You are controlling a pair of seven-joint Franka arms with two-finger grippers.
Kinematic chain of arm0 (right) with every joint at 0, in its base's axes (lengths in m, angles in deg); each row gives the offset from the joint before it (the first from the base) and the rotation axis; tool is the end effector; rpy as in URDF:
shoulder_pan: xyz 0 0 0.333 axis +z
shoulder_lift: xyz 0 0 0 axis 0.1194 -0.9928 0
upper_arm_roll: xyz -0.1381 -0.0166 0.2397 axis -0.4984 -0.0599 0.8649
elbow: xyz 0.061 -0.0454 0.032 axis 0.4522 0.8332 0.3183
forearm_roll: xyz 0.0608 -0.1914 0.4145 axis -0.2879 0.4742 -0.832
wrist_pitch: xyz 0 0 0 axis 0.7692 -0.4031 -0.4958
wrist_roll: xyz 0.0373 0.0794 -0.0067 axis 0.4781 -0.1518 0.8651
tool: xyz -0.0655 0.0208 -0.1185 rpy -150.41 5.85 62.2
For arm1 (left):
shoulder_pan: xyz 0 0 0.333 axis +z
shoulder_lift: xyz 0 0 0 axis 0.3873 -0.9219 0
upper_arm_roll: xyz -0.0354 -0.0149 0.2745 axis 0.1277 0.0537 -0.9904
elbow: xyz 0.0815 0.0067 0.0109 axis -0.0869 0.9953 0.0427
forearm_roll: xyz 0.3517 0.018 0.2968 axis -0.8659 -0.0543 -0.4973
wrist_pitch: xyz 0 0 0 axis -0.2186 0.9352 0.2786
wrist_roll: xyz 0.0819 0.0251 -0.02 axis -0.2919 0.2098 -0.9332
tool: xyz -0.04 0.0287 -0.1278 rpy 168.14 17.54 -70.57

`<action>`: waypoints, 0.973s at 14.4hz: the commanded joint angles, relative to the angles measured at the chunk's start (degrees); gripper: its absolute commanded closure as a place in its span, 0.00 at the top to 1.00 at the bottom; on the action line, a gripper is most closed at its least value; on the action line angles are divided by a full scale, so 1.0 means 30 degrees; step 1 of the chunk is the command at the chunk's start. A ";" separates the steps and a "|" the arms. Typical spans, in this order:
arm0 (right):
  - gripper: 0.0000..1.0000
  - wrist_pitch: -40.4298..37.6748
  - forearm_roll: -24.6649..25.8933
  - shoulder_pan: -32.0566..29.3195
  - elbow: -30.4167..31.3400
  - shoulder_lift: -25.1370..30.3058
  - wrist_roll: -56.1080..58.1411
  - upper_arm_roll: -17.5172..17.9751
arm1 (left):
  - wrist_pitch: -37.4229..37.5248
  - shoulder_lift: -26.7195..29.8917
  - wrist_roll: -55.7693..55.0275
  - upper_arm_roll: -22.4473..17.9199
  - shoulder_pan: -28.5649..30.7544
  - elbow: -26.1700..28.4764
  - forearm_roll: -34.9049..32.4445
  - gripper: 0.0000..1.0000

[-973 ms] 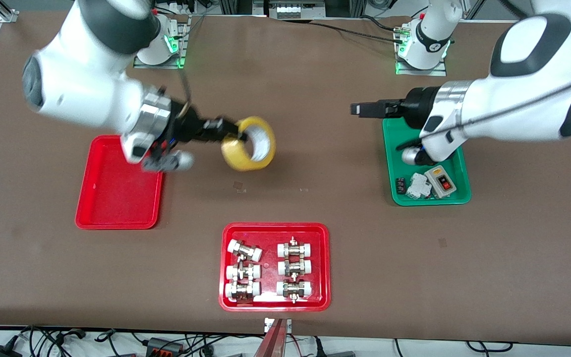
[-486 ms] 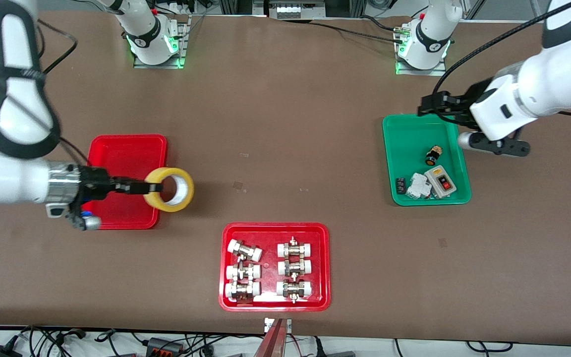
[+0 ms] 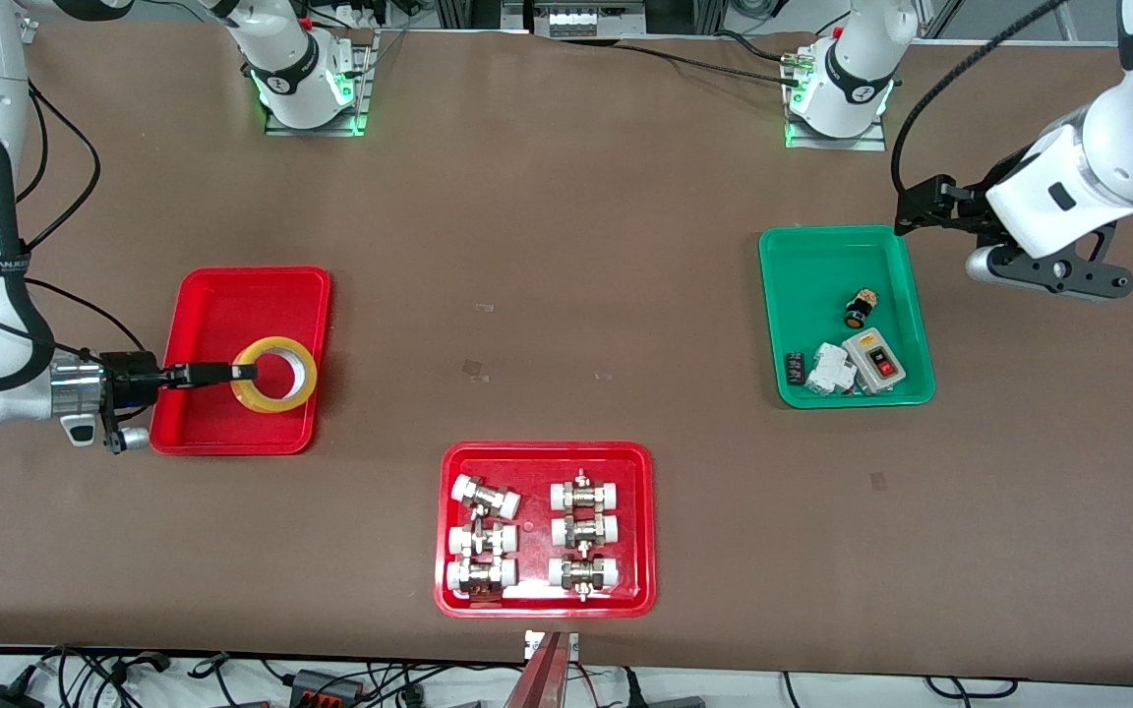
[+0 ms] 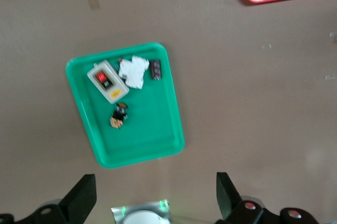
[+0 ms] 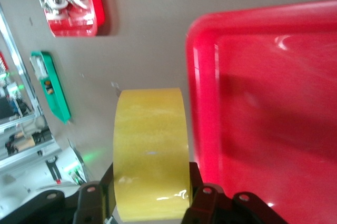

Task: Left arm passes tape to right arm into tray
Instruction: 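Lower the tape roll into the empty red tray with the right gripper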

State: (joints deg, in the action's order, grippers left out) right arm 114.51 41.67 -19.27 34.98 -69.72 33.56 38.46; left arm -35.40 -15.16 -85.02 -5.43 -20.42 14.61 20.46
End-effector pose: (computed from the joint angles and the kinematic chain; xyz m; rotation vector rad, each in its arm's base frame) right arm 0.6656 -0.0696 0.1455 -2.2969 -0.0477 0.3565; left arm 0.6230 -0.1170 0.5374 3.0305 -0.2495 -0.2494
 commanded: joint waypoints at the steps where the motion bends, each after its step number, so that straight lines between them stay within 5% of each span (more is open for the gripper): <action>1: 0.39 -0.0337 0.0306 -0.0927 0.0767 0.0045 0.2002 0.0385 | -0.2036 0.2106 0.3078 0.0158 0.1403 0.3255 -0.0346 1.00; 6: 0.39 -0.0455 0.1070 -0.2044 0.1677 -0.0103 0.4202 0.0385 | -0.4145 0.3947 0.3469 0.0304 0.2113 0.6065 -0.0258 1.00; 10: 0.39 -0.0484 0.1129 -0.2073 0.1970 -0.0104 0.4584 0.0385 | -0.3973 0.2408 0.3352 0.0101 0.2170 0.3564 -0.0404 1.00; 14: 0.40 -0.0250 0.1744 -0.2015 0.1912 -0.0104 0.4849 0.0385 | -0.3826 0.1579 0.3469 0.0158 0.2112 0.1852 -0.2836 1.00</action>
State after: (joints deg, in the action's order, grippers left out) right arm 114.13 45.82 -24.64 40.08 -70.99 46.69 38.88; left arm -47.57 -8.33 -75.50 -5.26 -13.94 23.77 14.40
